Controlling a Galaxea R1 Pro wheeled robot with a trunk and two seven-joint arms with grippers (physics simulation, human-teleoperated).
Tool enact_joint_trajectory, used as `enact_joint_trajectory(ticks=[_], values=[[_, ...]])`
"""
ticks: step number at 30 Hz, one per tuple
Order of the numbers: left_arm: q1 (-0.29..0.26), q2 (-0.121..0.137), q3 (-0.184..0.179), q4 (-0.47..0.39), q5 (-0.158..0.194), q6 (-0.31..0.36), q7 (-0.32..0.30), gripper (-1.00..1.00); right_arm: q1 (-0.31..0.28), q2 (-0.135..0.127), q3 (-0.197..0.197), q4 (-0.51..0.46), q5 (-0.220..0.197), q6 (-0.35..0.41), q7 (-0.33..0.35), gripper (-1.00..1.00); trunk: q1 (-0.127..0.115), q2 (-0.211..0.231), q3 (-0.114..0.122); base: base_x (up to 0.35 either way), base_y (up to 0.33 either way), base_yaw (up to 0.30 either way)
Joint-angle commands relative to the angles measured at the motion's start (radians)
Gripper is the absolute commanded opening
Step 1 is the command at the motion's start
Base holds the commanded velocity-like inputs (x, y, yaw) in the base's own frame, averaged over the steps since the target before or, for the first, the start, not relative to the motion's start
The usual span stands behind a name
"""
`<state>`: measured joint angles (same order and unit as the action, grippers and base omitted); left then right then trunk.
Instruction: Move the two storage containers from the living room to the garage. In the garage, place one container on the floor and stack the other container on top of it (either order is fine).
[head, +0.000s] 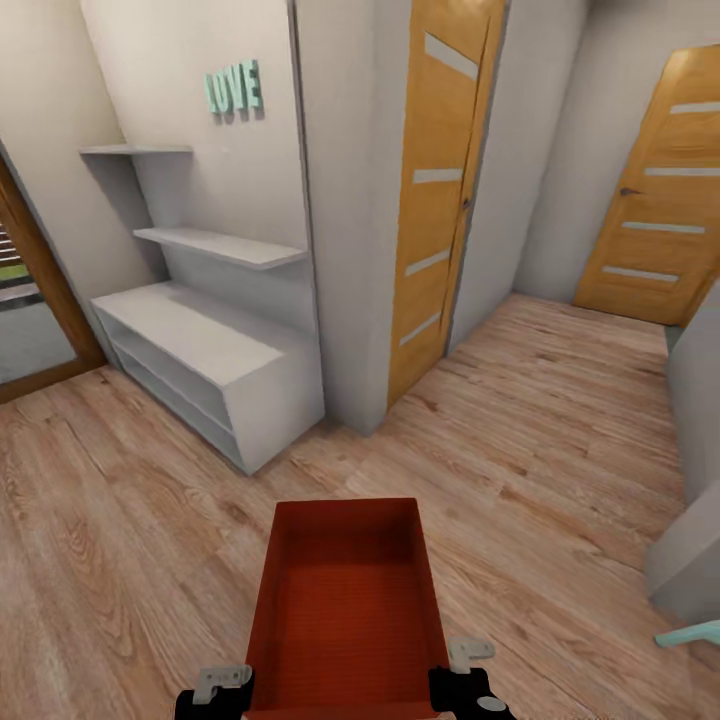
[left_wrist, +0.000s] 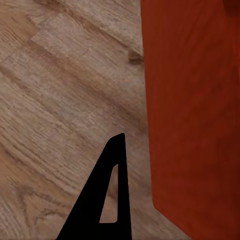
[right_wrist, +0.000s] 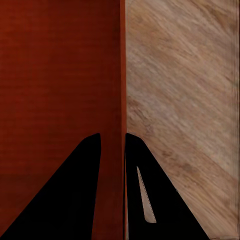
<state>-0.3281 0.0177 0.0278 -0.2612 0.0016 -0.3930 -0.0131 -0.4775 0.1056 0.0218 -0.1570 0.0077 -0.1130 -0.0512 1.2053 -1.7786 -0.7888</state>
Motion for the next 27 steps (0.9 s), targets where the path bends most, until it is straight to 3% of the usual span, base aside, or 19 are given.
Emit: enact_joint_trajectory(ticks=[1, 27], values=[[0.000, 0.000, 0.007, 0.000, 0.003, -0.003, 0.001, -1.00, -0.001, 0.000, -0.003, 0.001, 0.002, -0.003, -0.006, -1.00, 0.000, 0.000, 0.000, 0.000, 0.000, -0.300], [0.000, 0.000, 0.007, 0.000, 0.003, -0.003, 0.001, -1.00, -0.001, 0.000, -0.003, 0.001, 0.002, -0.003, -0.006, -1.00, 0.000, 0.000, 0.011, 0.000, 0.000, -0.300]])
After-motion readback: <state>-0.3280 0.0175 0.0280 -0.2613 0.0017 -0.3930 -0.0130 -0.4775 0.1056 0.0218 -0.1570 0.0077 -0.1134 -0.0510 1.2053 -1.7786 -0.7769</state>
